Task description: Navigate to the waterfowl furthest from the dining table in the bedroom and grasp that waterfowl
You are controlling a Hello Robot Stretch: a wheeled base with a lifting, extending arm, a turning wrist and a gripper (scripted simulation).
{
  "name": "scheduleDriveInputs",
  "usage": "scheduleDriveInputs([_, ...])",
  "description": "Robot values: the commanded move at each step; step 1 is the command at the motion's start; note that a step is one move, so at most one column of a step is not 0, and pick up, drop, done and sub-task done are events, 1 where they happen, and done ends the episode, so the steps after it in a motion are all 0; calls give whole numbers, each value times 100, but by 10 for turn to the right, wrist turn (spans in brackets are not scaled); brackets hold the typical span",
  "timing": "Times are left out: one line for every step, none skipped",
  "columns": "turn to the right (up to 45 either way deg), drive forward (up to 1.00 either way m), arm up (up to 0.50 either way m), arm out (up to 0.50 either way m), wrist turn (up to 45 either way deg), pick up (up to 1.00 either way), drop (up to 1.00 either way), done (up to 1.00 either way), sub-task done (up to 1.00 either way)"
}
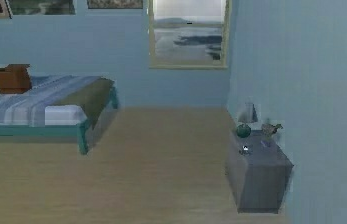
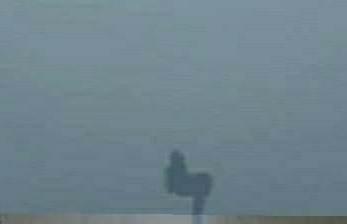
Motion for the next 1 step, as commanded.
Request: scheduleDriveInputs([-210, 0, 0, 0, 0, 0, 0, 0, 0])
